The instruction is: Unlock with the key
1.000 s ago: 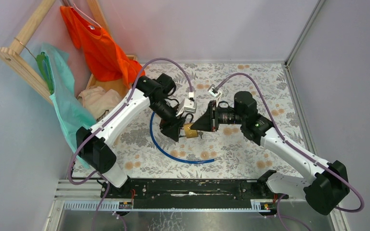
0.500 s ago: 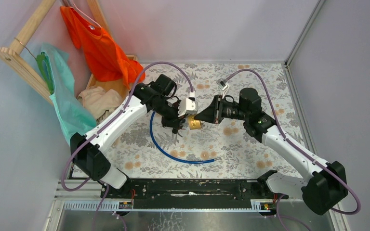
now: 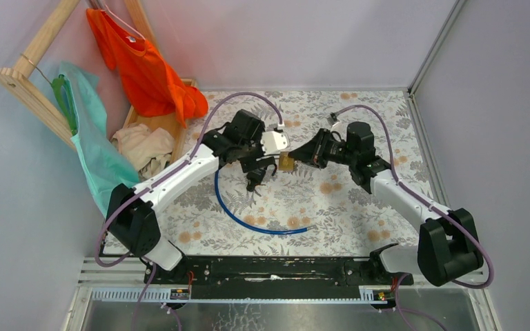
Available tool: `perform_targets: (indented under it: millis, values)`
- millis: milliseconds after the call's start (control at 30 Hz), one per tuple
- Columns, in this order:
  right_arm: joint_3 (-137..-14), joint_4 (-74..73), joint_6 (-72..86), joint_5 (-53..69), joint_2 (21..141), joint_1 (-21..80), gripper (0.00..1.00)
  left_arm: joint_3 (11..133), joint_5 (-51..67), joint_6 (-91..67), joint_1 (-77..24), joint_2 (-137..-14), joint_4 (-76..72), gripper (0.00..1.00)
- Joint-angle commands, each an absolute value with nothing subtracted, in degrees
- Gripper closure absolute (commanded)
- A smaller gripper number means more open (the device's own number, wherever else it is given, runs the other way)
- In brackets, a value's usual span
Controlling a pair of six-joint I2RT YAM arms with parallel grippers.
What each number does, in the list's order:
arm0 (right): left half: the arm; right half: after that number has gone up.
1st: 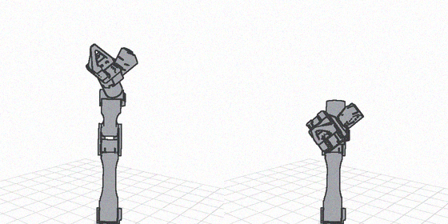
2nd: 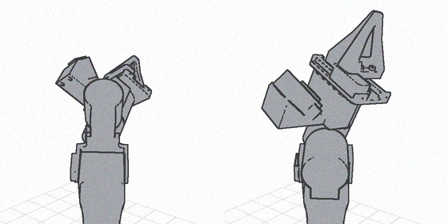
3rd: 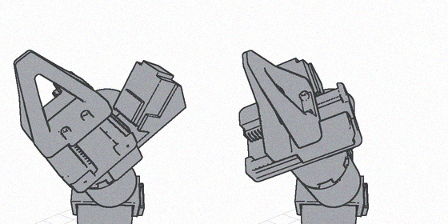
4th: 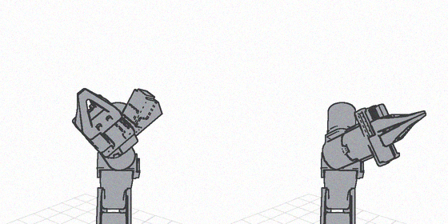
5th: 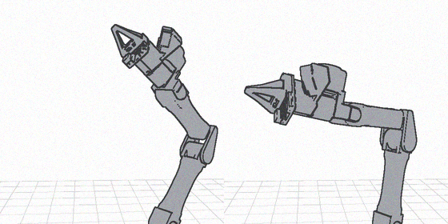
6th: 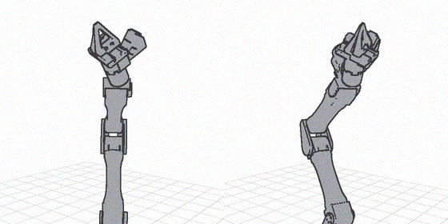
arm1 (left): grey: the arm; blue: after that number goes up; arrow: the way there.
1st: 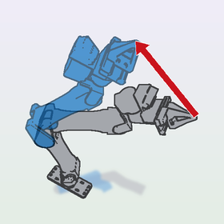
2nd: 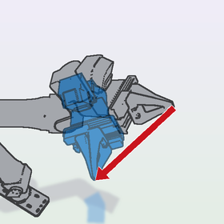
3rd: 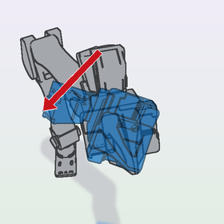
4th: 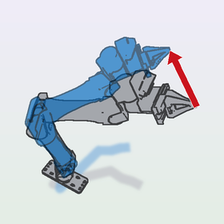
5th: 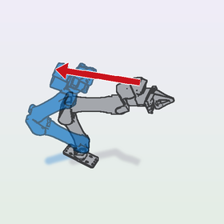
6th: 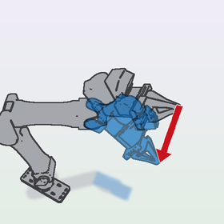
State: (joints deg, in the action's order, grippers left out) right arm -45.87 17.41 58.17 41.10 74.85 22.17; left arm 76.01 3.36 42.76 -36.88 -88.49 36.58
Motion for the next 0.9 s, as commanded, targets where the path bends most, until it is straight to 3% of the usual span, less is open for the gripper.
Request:
perform_targets:
  millis: [0,233,467,867]
  values:
    - [-47.9,14.2,55.2,37.2,73.5,18.0,1.0,78.0,1.4,39.8,-34.2,-89.6,33.8,0.01]
    - [-48.5,11.1,42.3,29.3,77.7,16.5,1.0,76.4,0.7,37.5,-30.2,-87.7,33.5,0.0]
    - [-45.9,18.7,35.2,27.1,84.5,17.3,1.0,77.9,11.6,27.6,-20.7,-84.8,31.6,0.0]
    - [-36.5,21.9,38.5,25.4,87.3,18.7,1.0,77.2,14.4,22.5,-14.3,-79.7,32.0,0.0]
